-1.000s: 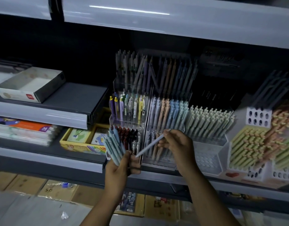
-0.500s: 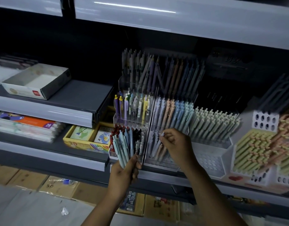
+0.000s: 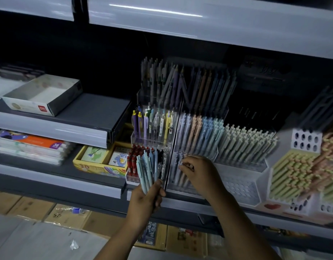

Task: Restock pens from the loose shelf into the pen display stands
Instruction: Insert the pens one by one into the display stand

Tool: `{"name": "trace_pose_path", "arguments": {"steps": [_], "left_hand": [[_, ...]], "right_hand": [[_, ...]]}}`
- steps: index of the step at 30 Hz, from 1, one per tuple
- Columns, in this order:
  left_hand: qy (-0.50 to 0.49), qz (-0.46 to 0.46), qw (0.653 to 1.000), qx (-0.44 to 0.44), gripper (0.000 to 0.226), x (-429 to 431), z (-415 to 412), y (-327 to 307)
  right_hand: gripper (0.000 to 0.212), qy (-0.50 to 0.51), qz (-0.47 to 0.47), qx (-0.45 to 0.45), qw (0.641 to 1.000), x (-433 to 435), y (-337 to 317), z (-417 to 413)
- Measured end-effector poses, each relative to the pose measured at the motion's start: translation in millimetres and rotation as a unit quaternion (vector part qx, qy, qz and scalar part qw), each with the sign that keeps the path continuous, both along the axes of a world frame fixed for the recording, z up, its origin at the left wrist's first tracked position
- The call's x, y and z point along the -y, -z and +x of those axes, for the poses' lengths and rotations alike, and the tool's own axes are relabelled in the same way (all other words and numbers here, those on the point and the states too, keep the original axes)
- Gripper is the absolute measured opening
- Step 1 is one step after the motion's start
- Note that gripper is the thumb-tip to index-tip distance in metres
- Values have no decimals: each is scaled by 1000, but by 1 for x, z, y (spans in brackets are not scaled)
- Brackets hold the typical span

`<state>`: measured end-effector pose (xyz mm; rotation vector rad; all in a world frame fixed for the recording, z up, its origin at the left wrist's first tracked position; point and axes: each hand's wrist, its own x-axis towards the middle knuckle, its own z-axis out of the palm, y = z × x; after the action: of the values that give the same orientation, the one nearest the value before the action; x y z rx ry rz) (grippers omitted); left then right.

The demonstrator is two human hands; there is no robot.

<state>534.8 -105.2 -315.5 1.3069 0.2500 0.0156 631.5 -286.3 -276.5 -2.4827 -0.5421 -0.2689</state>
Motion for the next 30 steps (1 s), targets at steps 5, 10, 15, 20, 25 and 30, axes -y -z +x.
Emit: {"name": "trace_pose_path", "arguments": {"steps": [5, 10, 15, 20, 25, 30], "left_hand": [[14, -7, 1000, -4, 46, 1, 0, -2], [31, 4, 999, -6, 47, 3, -1, -2], [61, 5, 998, 9, 35, 6, 2, -6], [98, 24, 995, 17, 38, 14, 5, -11], [137, 54, 989, 35, 37, 25, 8, -14], [147, 54, 987, 28, 36, 31, 13, -14]], "right_hand": [[5, 6, -12, -14, 1000, -4, 6, 2], [10, 13, 7, -19, 1000, -6, 7, 0], [21, 39, 18, -21, 999, -2, 0, -6], [16, 63, 204, -62, 975, 1, -17, -19], [14, 76, 309, -160, 934, 5, -28, -26], [8, 93, 360, -172, 912, 24, -29, -27]]}}
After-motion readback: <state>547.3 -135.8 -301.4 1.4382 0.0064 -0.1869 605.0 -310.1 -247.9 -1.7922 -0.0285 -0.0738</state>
